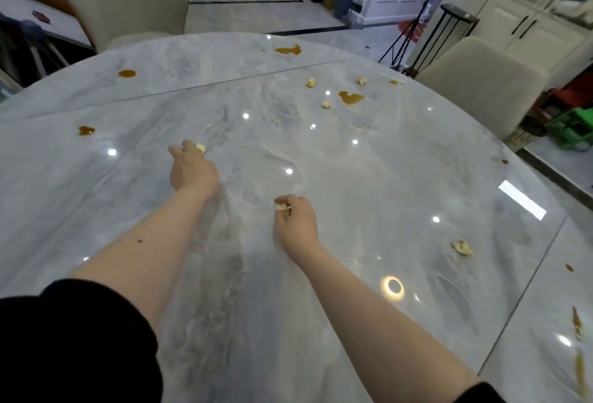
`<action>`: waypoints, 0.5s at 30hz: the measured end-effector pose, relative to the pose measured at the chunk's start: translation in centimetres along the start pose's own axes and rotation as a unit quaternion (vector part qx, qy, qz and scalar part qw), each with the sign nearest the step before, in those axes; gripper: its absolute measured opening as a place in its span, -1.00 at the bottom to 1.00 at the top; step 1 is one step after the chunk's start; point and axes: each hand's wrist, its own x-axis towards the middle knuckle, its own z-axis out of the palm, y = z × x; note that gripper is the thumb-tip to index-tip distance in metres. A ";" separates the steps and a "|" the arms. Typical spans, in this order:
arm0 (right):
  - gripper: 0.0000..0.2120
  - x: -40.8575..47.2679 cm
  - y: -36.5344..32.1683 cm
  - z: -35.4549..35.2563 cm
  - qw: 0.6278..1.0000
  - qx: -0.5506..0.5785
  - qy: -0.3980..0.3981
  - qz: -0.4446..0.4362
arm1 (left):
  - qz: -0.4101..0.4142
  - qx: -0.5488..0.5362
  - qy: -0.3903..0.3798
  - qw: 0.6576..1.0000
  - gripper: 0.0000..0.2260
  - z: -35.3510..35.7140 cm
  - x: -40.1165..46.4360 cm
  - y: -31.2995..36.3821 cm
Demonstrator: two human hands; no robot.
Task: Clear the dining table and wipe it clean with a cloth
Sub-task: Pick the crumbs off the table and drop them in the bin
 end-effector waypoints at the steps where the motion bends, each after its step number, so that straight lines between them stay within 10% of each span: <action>1: -0.73 0.2 -0.1 0.2 1.000 0.002 0.000 0.004 | 0.022 0.030 -0.006 0.999 -0.63 0.2 0.7 -0.1; 15: -0.75 1.3 -0.6 2.2 0.999 0.032 0.014 0.005 | 0.128 0.203 -0.079 0.968 -0.68 1.8 3.5 -1.8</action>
